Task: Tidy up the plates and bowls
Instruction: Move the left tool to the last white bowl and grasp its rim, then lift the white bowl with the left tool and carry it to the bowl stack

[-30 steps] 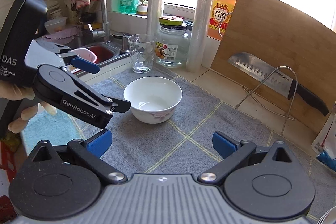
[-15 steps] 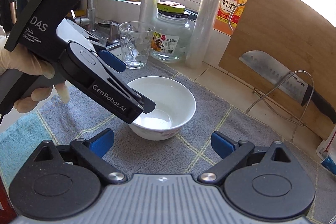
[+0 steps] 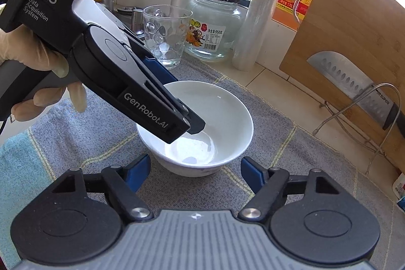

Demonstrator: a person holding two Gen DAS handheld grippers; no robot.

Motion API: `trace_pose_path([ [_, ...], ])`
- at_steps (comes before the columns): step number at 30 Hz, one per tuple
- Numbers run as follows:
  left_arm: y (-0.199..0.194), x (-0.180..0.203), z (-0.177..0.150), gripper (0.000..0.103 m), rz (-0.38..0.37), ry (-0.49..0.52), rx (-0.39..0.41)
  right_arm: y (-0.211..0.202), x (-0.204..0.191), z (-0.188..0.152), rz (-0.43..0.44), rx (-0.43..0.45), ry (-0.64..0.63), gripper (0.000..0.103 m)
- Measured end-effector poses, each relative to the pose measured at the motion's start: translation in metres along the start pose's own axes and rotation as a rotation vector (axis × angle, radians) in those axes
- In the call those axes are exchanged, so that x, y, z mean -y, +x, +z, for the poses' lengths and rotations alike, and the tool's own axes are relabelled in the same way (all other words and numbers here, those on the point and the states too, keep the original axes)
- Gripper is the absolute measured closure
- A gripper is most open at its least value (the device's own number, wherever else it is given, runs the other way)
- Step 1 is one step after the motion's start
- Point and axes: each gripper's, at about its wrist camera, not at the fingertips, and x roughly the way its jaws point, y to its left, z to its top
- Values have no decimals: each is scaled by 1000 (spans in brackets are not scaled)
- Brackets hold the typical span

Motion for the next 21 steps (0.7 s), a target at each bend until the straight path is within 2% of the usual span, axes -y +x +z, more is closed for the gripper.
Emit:
trace_pose_path([
  [8,5,0,6,44,-35,32,-22,4,4,2,24,4,4,23],
  [10,6,2,7,48,-45,41,-29,5,5,2,28,6,5,23],
  [21,7,1,8,48,-54,40,-35,6,5,4,31,2,11,24],
])
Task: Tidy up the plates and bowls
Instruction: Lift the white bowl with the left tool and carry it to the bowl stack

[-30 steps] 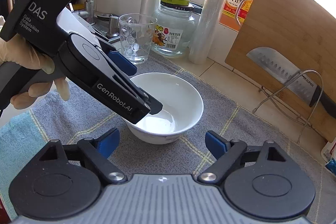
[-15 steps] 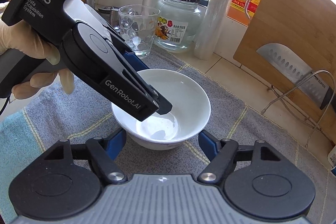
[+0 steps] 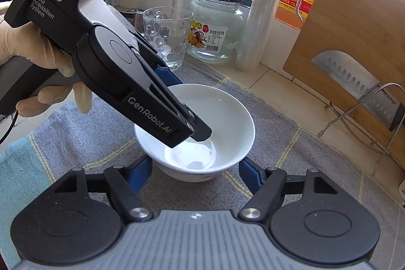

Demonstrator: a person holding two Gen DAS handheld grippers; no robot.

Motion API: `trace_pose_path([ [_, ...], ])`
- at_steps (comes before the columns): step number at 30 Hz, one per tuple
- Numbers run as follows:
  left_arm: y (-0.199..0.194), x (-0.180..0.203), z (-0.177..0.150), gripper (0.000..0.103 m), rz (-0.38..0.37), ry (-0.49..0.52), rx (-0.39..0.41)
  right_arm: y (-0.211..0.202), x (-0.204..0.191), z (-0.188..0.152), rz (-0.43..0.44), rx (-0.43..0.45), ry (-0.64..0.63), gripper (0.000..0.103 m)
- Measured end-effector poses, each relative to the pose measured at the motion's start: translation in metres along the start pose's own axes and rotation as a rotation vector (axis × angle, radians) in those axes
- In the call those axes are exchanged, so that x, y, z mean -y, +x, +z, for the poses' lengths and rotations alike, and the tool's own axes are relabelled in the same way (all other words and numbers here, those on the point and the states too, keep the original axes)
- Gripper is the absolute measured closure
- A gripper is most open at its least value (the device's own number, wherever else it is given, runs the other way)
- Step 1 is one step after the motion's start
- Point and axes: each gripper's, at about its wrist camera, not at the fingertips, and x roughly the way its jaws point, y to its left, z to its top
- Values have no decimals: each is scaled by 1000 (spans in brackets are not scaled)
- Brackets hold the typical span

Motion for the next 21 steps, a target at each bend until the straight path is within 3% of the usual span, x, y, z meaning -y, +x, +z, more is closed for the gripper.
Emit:
trace_pose_path([
  [12,-17,25,0,48,14,10,17,-22,4,-5,35,-3,8,24],
  [21,-33,66,5,48,46,-5,44,-58,12,-20,64,25,-21,24],
])
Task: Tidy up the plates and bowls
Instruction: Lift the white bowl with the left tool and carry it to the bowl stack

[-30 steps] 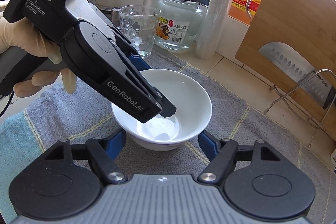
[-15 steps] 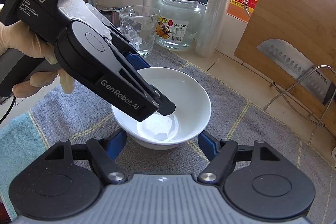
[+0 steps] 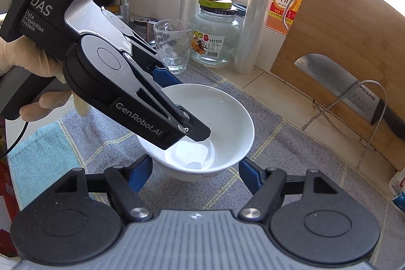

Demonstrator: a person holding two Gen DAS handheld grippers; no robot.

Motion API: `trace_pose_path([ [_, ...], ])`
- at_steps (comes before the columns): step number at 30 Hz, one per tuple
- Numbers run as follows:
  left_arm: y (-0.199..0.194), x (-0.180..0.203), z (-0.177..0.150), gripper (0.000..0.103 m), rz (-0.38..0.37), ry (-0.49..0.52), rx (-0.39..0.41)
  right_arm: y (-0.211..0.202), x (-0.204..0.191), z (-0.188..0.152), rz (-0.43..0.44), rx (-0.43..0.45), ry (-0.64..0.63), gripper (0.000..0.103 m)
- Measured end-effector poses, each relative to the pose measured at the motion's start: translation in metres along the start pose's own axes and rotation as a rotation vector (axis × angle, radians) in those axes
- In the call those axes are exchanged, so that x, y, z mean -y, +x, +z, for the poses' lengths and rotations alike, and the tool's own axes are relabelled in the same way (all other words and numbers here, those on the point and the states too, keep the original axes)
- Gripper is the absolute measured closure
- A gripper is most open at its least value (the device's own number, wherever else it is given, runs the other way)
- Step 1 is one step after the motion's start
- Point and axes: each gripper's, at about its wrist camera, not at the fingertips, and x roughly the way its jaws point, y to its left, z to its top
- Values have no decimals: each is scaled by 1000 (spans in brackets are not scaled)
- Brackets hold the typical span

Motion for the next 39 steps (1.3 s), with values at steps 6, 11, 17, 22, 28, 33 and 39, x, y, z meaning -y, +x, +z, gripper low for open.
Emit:
trace_pose_path([
  [6,-13,33,4,48,16,2,23,-28,8,-14,15,15,-8,24],
  [11,-20,62,6,48,27,12,36,-52,16,-27,27,28,-4,24],
  [17,-25,90,8,48,26,20,48,-77,24,-44,20,40,-6,24],
  [22,-27,117,12,48,24,30,58,-98,32,-58,10,50,-1,24],
  [28,-31,143,14,48,11,43,69,-119,40,-74,-6,56,4,24],
  [33,-33,161,15,48,-15,52,75,-134,44,-88,-22,56,14,24],
  [39,-29,183,14,48,-47,75,75,-151,47,-106,-41,53,33,24],
])
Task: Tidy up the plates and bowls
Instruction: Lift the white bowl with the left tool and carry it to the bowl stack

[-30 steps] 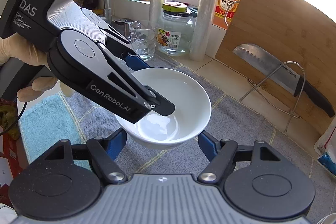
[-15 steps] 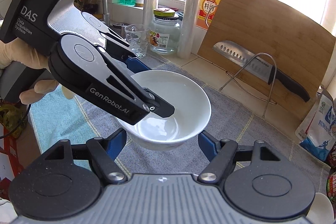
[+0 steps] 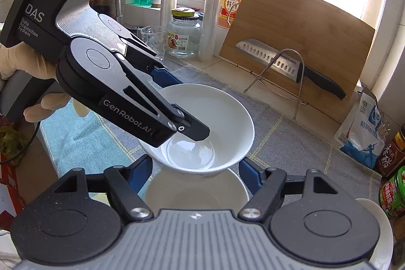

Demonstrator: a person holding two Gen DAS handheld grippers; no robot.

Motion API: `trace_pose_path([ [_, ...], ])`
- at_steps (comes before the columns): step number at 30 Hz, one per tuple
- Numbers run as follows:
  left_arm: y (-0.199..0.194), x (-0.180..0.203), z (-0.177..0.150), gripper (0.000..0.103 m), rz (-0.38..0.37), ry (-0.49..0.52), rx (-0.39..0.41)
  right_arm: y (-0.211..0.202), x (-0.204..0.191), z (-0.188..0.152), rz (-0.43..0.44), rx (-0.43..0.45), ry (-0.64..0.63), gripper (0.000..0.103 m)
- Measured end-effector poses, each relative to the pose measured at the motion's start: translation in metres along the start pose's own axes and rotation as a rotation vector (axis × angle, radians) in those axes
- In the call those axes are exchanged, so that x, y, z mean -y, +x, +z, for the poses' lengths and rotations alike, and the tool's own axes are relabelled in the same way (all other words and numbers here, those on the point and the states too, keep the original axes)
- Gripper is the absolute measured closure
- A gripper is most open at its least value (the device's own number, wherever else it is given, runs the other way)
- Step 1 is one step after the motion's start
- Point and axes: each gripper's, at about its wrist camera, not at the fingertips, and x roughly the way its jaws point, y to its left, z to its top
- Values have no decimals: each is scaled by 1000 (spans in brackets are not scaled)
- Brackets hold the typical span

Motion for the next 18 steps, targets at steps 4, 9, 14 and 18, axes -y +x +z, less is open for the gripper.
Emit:
trace_pose_path([
  [4,6,11,-3,48,-25,13,-8,-7,3,-11,-10,-13,18,24],
  [9,13,23,-6,48,-43,21,-17,-11,6,-23,-14,-34,42,24],
  [14,14,30,-10,48,-58,22,-24,-13,6,-32,-11,-48,53,24],
  [18,17,34,-14,48,-63,21,-34,-14,6,-37,-2,-59,58,24],
])
